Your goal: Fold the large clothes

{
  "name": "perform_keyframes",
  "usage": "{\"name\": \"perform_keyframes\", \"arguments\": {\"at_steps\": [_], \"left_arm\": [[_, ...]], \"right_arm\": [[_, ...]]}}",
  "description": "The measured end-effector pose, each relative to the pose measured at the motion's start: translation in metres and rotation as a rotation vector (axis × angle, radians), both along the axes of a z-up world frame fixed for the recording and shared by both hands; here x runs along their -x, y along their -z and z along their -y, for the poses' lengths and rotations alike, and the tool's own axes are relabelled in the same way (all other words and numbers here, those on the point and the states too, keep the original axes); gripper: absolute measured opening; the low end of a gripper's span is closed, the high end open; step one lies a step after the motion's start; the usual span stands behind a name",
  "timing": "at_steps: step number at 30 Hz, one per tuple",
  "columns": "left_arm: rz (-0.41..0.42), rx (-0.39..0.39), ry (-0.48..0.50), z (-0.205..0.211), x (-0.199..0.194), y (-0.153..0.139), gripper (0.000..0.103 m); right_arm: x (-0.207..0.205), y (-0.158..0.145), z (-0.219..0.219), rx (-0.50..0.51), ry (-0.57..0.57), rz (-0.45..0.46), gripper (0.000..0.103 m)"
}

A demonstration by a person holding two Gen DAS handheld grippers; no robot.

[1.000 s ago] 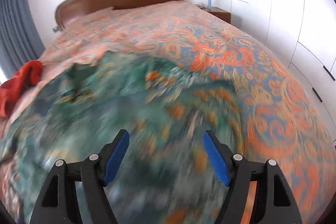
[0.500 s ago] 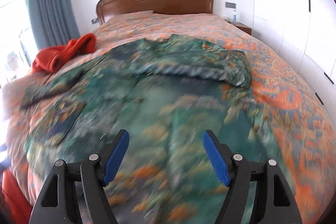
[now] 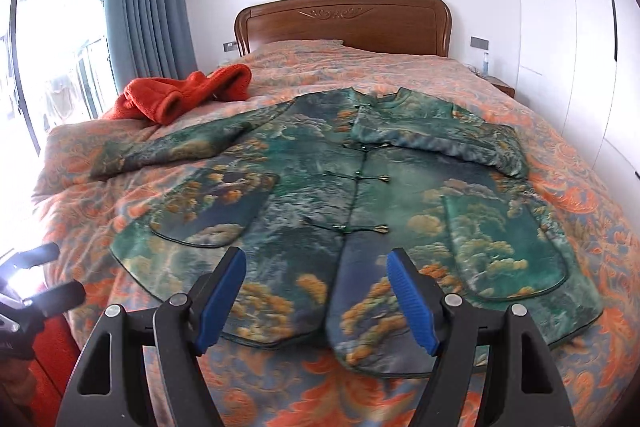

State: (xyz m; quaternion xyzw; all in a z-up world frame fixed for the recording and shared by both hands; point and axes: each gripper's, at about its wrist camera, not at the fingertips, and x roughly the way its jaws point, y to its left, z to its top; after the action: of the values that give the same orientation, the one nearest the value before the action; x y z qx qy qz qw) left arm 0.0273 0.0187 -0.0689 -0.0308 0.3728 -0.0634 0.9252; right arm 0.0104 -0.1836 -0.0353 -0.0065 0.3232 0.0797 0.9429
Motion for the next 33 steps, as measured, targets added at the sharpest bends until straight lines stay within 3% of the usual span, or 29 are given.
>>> {"name": "perform_keyframes", "arguments": {"at_steps": [5,12,18,33], "left_arm": [[-0.019,-0.004,-0.019,-0.012,-0.012,0.003,0.102],[-0.049,0.075,-0.108,-0.059,-0.049,-0.003,0.102],[-0.075,0.094,-0.174,-0.085,-0.072,0.001,0.102],[-0.120,0.152,-0.230,-0.122,-0.119,0.007,0.102]], "right_arm": [[0.008,0.001,-0.005,-0.003,0.003,-0.001,0.075],[0.018,0.008,-0.002,-0.006,0.013,-0.021,0.075],[0.020,0.009,-0.001,-0.024,0.020,-0.024,0.075],[0.028,0.009,-0.022,-0.003,-0.010,-0.034,0.075]]}}
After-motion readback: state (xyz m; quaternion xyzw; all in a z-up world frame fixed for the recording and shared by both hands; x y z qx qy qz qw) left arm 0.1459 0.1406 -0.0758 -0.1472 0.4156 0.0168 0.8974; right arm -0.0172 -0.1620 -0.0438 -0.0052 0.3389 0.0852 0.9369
